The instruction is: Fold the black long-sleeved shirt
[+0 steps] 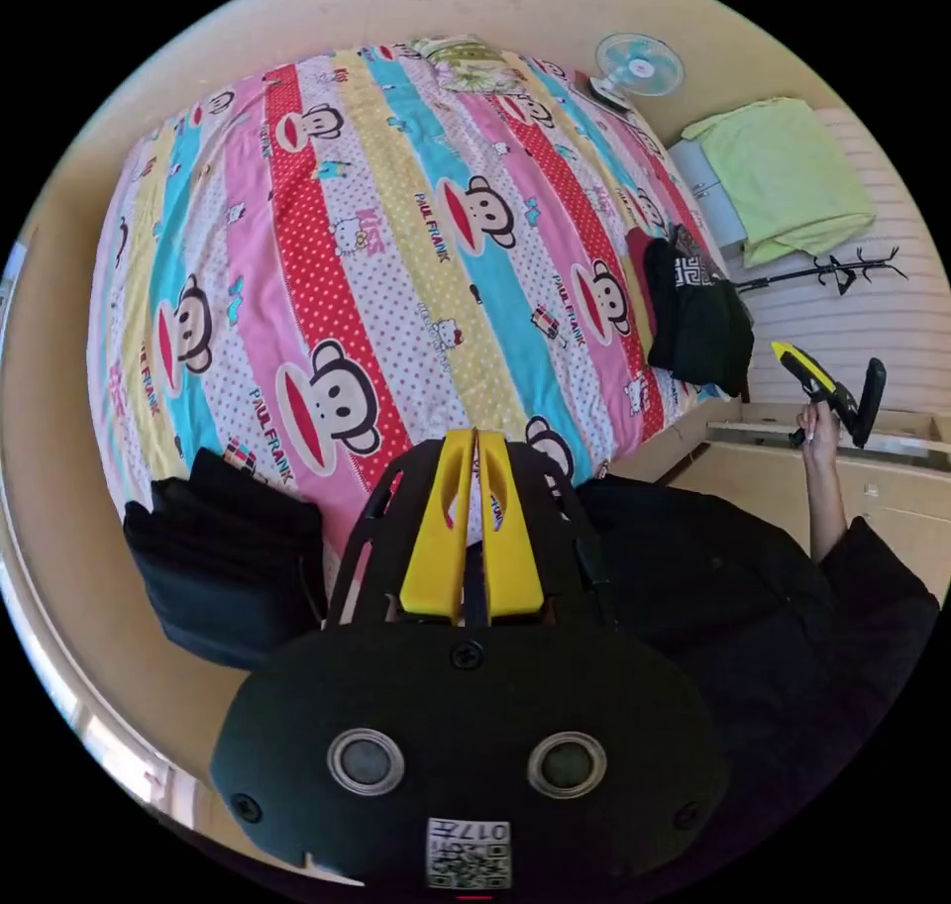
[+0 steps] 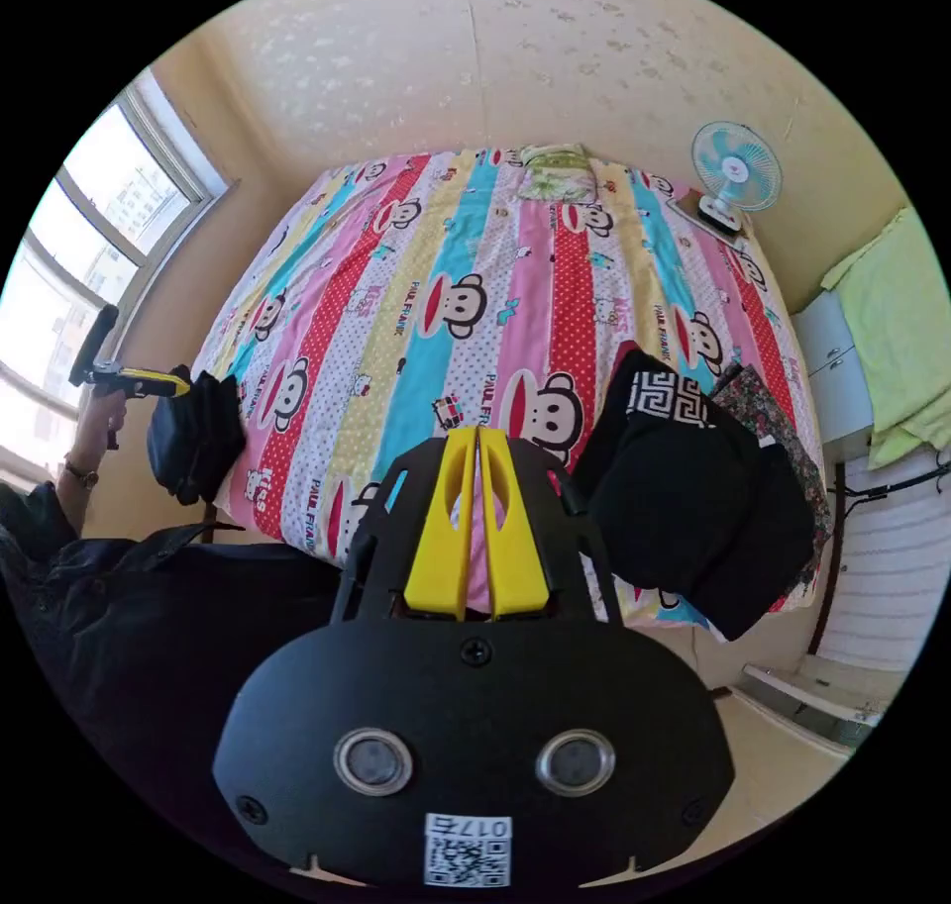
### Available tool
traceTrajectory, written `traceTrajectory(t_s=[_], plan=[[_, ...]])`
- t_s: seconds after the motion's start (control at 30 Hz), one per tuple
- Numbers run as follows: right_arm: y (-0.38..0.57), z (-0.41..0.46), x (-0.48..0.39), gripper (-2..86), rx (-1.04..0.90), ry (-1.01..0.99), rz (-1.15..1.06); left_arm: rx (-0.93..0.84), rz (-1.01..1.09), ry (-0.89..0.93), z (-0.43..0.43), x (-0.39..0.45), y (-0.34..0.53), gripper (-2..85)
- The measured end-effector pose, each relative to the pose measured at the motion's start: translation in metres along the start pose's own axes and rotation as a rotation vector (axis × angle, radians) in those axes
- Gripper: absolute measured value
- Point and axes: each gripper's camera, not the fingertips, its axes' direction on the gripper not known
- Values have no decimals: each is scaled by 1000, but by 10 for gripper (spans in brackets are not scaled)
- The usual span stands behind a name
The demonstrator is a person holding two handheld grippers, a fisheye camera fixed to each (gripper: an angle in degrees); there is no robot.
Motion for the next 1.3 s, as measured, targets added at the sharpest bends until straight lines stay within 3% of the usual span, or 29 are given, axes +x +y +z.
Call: traceTrajectory(t_s=[0.13, 0.23, 0.33, 0.53, 0.77, 0.9, 0.97, 1.1, 1.3], plan=[[91, -16, 47, 2, 34, 107, 96, -34, 165, 124, 42, 106, -45, -10], [137, 4, 87, 3, -161, 101, 239, -96, 266, 205, 86, 182, -61, -10], [167, 14, 116, 5, -252, 106, 286, -240, 370, 155, 130, 245, -72, -10], [172, -11, 179, 26, -157, 197, 242, -358, 479, 5, 167, 320, -93, -9], [138, -29, 272, 85, -11, 156, 244, -327, 375, 129, 176, 362, -121, -8], [106, -9, 323, 106, 19, 35, 250, -353, 325, 121, 183, 364, -115, -8], [92, 16, 341, 112, -51, -28, 260, -376, 258, 57, 185, 351, -105, -8], [70, 120, 366, 105, -526, -367, 299, -364, 80, 99, 178, 316, -89, -8], [72, 103, 383, 63, -366, -275, 356, -259, -142, 237, 155, 267, -63, -6]])
